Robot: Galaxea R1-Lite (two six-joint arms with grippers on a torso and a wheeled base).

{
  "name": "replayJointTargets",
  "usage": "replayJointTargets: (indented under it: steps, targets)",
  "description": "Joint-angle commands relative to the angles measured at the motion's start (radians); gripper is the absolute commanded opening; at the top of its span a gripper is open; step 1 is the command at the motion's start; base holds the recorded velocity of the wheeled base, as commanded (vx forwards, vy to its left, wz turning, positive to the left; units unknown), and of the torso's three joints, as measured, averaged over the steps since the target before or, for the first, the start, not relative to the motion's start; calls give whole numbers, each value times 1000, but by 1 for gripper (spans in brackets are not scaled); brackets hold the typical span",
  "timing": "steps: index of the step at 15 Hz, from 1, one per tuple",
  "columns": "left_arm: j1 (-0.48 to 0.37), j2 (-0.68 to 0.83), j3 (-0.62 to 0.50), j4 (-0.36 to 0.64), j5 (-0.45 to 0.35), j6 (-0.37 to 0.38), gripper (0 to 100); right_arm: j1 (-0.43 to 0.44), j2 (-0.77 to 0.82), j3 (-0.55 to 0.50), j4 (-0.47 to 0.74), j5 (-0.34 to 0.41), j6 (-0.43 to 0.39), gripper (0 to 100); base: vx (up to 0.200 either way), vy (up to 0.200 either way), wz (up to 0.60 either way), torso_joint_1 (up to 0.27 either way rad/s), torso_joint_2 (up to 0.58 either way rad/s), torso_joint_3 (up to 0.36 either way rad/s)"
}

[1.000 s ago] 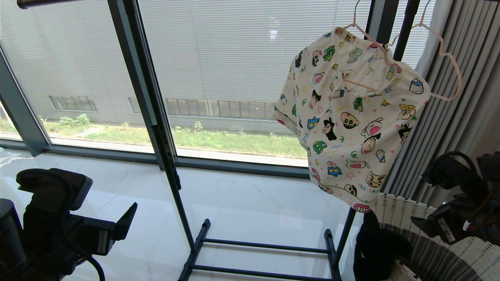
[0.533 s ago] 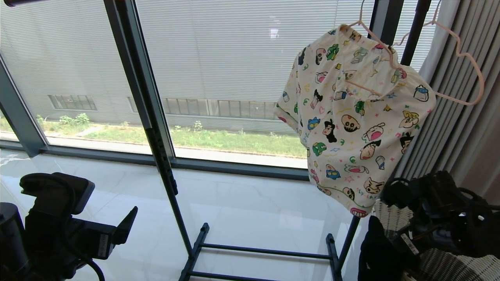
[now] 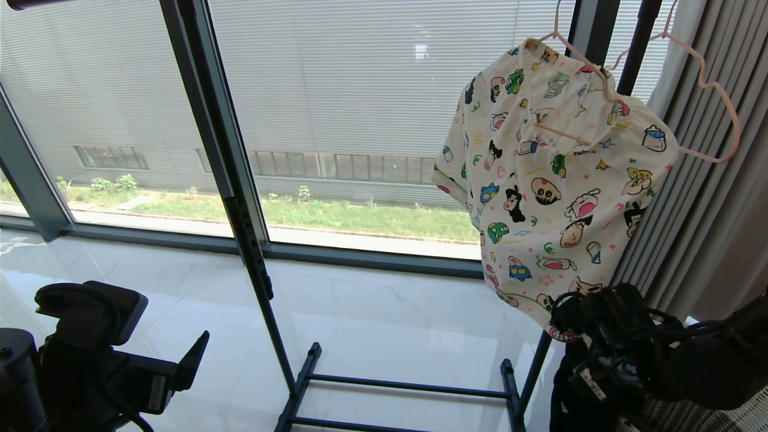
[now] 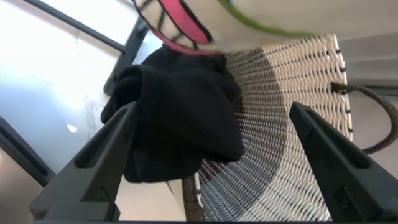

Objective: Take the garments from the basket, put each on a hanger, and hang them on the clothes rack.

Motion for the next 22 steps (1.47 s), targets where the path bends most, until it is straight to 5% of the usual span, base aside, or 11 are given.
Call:
replayJointTargets:
  steps: [1,6,17,18,22]
  targets:
    - [-2,-1,3,0,0,0,100,3,31,0,-5,2,-1,100,0,0,0,0,0,0]
    - [-2,0,6,0,0,0,100,61,14,-14,-28,48,-2,100,0,0,0,0,0,0]
    - [-2,-12,8,0,7,0,100,17,96,-9,-60,-37,2,100,0,0,0,0,0,0]
    - [-2,-12,9,0,7,0,100,17,102,-11,-77,-37,2,0,0,0,0,0,0,0]
    - [-2,-17,9,0,7,0,100,17,100,-11,-83,-38,4,0,0,0,0,0,0,0]
